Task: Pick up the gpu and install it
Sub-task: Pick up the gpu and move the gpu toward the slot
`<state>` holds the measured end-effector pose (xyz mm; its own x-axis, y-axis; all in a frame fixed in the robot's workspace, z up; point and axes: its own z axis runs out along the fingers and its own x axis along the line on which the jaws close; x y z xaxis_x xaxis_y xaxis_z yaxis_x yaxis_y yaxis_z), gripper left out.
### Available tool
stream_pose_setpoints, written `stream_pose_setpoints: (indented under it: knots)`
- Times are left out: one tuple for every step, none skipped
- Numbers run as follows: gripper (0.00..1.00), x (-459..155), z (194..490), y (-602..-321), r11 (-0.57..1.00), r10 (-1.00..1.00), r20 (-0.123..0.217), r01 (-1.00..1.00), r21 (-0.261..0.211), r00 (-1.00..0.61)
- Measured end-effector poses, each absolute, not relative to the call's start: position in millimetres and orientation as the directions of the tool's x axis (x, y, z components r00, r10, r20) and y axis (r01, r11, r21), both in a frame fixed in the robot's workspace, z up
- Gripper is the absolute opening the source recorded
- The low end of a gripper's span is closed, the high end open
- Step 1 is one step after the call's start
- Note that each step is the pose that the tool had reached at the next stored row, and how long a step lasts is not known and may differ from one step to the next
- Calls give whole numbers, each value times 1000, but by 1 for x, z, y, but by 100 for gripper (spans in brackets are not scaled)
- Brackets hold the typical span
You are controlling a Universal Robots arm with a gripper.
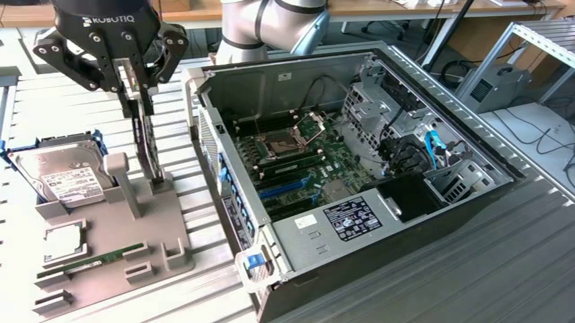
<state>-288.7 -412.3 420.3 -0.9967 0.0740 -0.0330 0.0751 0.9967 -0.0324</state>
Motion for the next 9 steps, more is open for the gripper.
stream_pose_setpoints:
  knots:
    - [27,-289,428,-412,997,74,-33,75,-32,-997]
    - [27,-289,440,-412,997,74,-33,75,-32,-997]
    - [27,-288,447,-412,997,74,-33,75,-32,-997]
    - [27,-288,452,-412,997,74,-33,75,-32,-997]
    - [27,-289,456,-412,997,74,-33,75,-32,-997]
    - [27,-289,457,-412,997,74,-33,75,-32,-997]
    - [27,-289,459,-412,997,74,-33,75,-31,-997]
    - [27,-289,460,-412,997,74,-33,75,-31,-997]
    - [27,-289,460,-412,997,74,-33,75,-30,-997]
